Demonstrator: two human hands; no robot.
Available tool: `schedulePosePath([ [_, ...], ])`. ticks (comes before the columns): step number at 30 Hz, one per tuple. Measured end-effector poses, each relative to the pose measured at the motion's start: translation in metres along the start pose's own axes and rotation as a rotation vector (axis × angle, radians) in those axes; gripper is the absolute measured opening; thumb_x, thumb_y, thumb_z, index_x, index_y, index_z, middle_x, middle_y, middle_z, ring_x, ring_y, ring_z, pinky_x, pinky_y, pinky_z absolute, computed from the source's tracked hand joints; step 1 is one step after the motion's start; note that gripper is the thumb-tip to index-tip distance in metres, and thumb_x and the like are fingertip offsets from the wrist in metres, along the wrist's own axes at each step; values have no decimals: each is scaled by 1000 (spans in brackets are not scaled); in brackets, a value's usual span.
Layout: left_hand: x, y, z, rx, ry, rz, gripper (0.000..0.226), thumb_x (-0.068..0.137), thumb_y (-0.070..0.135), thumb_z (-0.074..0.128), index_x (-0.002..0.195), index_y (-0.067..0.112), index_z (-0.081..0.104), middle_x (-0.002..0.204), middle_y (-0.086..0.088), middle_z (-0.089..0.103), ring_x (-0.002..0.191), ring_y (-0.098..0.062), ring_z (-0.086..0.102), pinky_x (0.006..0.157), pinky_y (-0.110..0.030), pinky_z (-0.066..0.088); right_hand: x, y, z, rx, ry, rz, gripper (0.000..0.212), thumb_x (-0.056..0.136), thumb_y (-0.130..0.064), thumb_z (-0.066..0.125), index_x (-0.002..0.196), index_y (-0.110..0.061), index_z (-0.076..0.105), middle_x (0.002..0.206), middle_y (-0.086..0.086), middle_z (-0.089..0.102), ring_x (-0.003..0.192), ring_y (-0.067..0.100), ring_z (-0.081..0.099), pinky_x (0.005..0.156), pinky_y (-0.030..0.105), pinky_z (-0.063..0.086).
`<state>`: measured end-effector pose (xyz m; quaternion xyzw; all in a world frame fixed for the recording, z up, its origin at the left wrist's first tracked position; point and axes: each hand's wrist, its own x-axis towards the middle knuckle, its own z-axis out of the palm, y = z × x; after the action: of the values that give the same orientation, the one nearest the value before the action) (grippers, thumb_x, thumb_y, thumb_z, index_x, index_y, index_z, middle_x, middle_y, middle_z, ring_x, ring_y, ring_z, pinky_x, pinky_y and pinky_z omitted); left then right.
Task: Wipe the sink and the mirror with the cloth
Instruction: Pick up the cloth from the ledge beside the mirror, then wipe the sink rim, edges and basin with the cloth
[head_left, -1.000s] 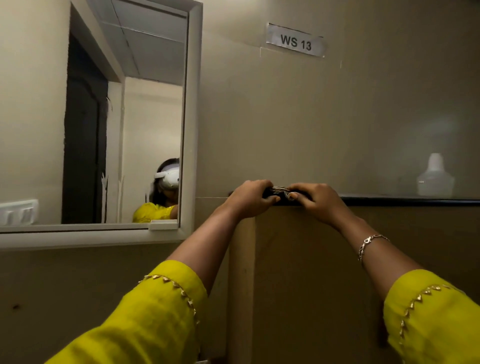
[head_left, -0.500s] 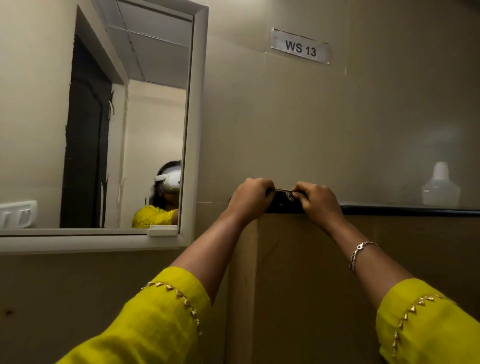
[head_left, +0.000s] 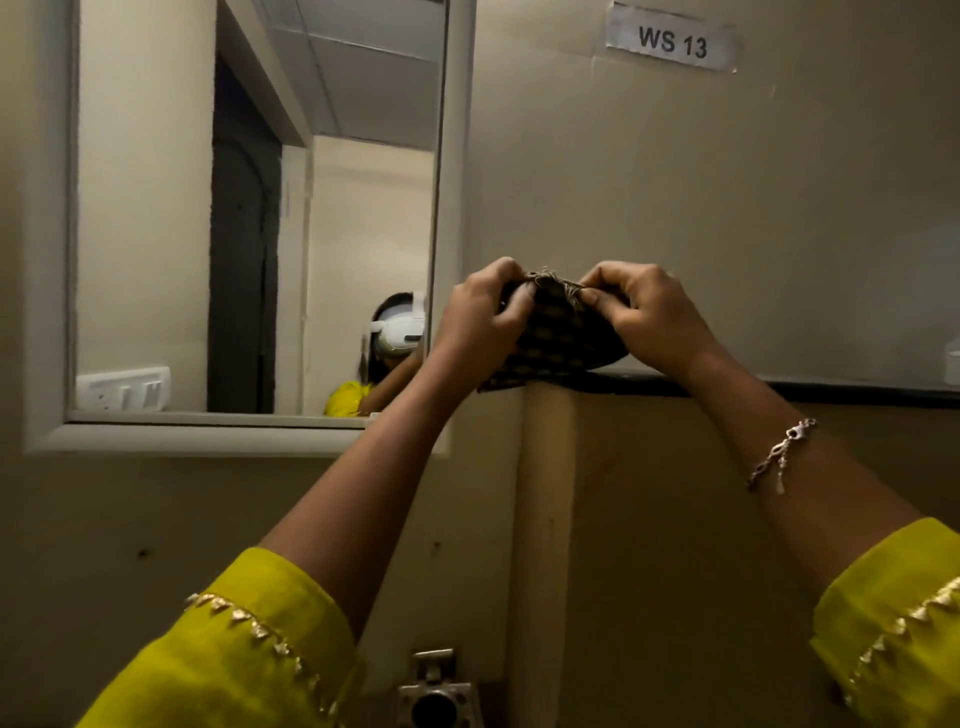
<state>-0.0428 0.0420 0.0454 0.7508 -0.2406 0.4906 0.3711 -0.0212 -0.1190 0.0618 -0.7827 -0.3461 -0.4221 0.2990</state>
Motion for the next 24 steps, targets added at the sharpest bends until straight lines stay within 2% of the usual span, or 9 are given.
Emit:
schedulePosePath([
  [3,-19,-8,-24,3,15,-63,18,90,16,47,89,2,57,74,-5,54,74,-20,50,67,-32,41,-5,-19,20,98,-98,3,14,92,-13,53,82,-15,62,66,-9,54,62,2,48,54,8,36],
  [7,-56,-21,-56,-21,-21,-193,23,89,20,46,92,0,57,82,-12,56,79,-25,53,78,-42,47,-25,-41,54,320,-285,70,17,93,-16,51,80,-16,61,73,-1,59,71,11,55,64,22,44],
  [10,-91,-29,-81,-46,-80,-315,19,91,18,46,90,3,58,84,-12,58,81,-27,55,78,-44,46,-53,-52,84,593,-439,135,17,93,-16,48,82,-15,61,76,-1,61,73,10,58,62,19,46],
  [12,-114,-33,-95,-64,-136,-386,14,93,16,46,86,13,57,82,-4,58,81,-19,55,76,-36,45,-72,-55,103,761,-513,174,15,91,-19,50,84,-14,62,75,-3,63,69,5,60,57,15,46],
  [14,-137,-39,-106,-40,-207,-460,14,93,18,46,89,13,58,86,-6,59,83,-20,56,79,-36,46,-91,-55,124,913,-612,221,22,83,-33,56,88,-14,64,74,-5,66,69,5,63,57,14,49],
  [16,-159,-45,-116,-5,-298,-535,15,93,19,45,94,11,59,92,-12,60,86,-25,56,82,-40,47,-110,-58,148,994,-767,282,42,70,-50,68,95,-17,67,86,-2,71,82,15,68,66,21,55],
  [18,-178,-54,-122,40,-372,-601,15,93,18,45,94,13,59,94,-12,61,87,-24,57,82,-39,47,-130,-65,172,1043,-942,358,42,66,-43,76,97,-16,68,92,4,72,88,21,69,71,27,56],
  [20,-197,-64,-126,74,-403,-659,14,92,16,46,92,11,59,91,-9,62,86,-22,57,83,-38,47,-151,-76,197,1060,-1070,444,34,73,-29,71,100,-10,63,93,8,71,88,25,70,71,30,57],
  [24,-239,-91,-138,118,-458,-768,9,89,11,52,88,10,61,87,-5,64,87,-22,61,86,-39,48,-196,-95,239,1126,-1155,706,30,77,-25,62,100,-7,61,94,11,70,85,24,70,70,31,58],
])
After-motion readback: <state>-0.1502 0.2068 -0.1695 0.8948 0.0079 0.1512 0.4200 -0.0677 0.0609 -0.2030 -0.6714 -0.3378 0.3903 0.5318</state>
